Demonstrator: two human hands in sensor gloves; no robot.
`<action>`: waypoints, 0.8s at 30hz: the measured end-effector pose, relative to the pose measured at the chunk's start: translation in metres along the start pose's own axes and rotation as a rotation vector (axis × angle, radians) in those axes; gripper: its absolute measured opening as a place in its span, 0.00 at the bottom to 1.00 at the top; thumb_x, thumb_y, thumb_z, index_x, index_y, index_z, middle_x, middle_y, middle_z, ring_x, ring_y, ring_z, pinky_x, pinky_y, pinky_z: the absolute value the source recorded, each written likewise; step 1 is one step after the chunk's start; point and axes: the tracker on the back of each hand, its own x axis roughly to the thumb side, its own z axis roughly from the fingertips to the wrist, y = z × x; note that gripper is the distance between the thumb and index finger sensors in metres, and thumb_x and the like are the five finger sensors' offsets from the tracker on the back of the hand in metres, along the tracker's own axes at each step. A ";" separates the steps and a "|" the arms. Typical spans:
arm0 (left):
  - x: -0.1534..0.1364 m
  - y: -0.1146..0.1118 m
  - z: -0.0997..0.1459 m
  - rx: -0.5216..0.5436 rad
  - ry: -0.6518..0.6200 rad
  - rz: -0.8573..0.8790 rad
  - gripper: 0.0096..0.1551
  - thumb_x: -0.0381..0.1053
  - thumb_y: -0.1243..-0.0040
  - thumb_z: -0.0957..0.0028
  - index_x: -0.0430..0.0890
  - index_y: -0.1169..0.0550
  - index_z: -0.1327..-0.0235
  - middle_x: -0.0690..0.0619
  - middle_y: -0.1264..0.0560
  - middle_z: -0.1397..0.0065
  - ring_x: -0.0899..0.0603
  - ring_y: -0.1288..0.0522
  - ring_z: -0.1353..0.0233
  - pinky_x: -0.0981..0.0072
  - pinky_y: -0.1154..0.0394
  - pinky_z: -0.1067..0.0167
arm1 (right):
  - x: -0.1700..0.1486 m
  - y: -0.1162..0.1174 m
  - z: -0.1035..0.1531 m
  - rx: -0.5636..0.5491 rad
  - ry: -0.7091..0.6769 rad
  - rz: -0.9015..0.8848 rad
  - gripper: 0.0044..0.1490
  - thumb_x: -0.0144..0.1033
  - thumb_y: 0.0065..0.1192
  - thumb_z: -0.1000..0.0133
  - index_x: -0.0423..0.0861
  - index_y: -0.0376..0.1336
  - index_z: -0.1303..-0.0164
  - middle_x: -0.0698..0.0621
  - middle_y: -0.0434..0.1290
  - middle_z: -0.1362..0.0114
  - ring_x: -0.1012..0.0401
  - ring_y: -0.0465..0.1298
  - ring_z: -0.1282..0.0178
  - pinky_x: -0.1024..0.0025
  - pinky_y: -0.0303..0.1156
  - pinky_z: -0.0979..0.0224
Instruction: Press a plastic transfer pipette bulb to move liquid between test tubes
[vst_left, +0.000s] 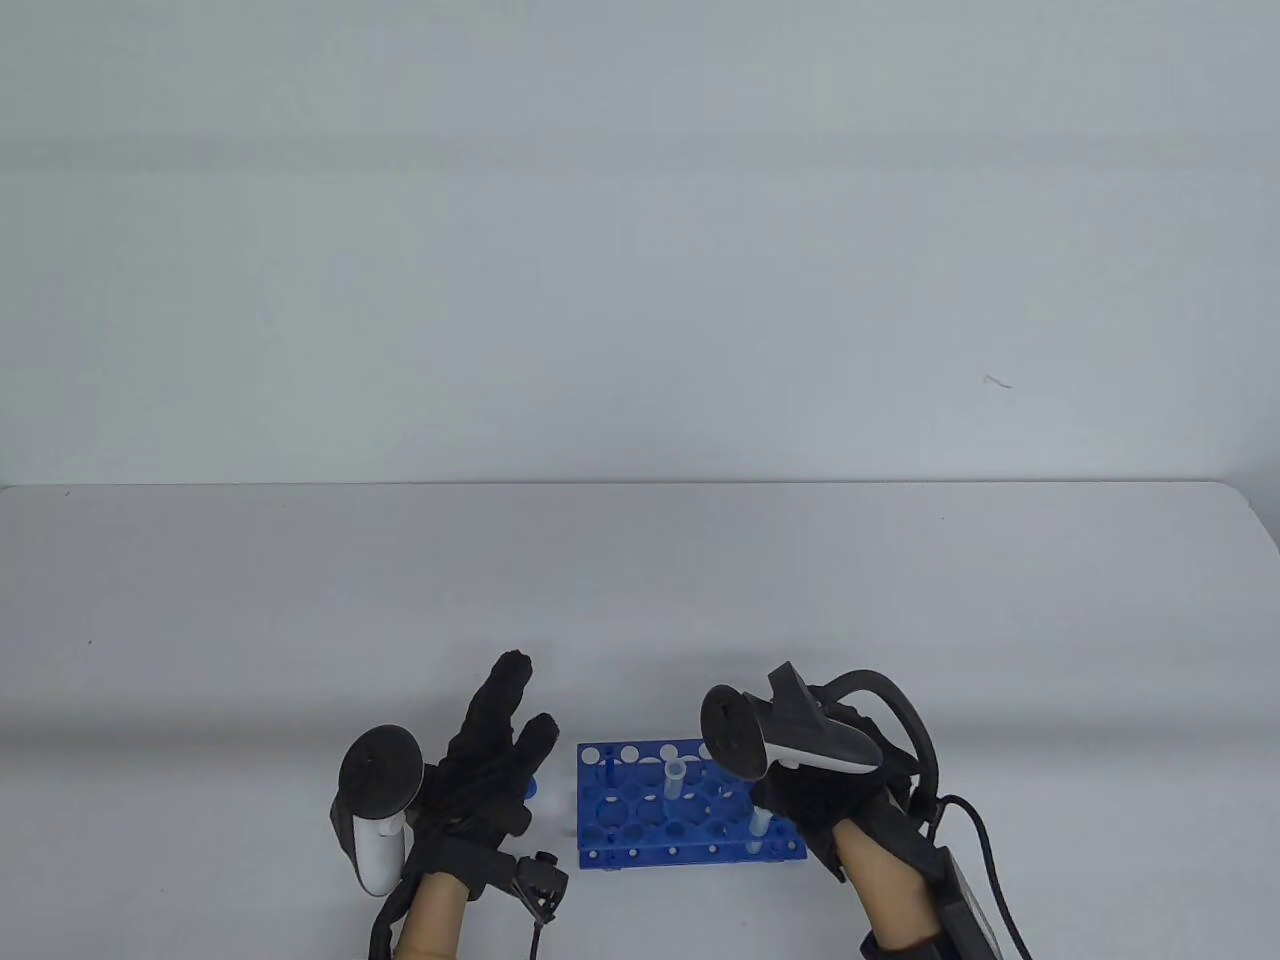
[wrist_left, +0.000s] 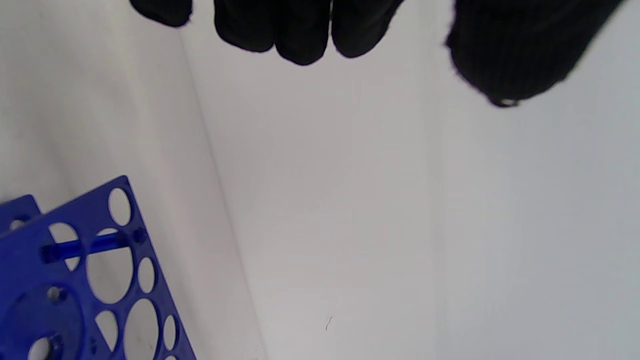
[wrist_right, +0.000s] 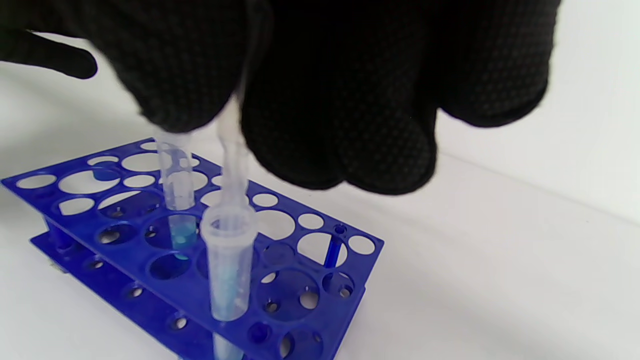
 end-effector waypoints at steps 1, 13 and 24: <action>0.000 0.000 0.000 0.000 0.000 0.000 0.54 0.75 0.47 0.56 0.60 0.48 0.16 0.55 0.50 0.09 0.43 0.52 0.12 0.37 0.52 0.18 | -0.001 -0.002 0.001 -0.006 0.002 -0.005 0.30 0.45 0.73 0.62 0.47 0.75 0.51 0.55 0.87 0.58 0.61 0.86 0.62 0.56 0.79 0.45; 0.000 0.000 0.000 -0.002 0.003 0.003 0.54 0.75 0.47 0.56 0.60 0.48 0.16 0.55 0.50 0.09 0.43 0.52 0.12 0.37 0.52 0.18 | -0.035 -0.042 0.046 -0.198 0.044 -0.129 0.29 0.44 0.73 0.61 0.47 0.75 0.50 0.54 0.87 0.57 0.60 0.85 0.60 0.55 0.78 0.44; 0.000 0.000 0.000 0.000 0.005 0.001 0.54 0.75 0.47 0.56 0.60 0.48 0.16 0.55 0.50 0.09 0.43 0.52 0.12 0.37 0.52 0.18 | -0.040 -0.068 0.077 -0.439 0.023 -0.193 0.29 0.44 0.72 0.61 0.47 0.75 0.50 0.54 0.87 0.56 0.60 0.85 0.60 0.55 0.78 0.43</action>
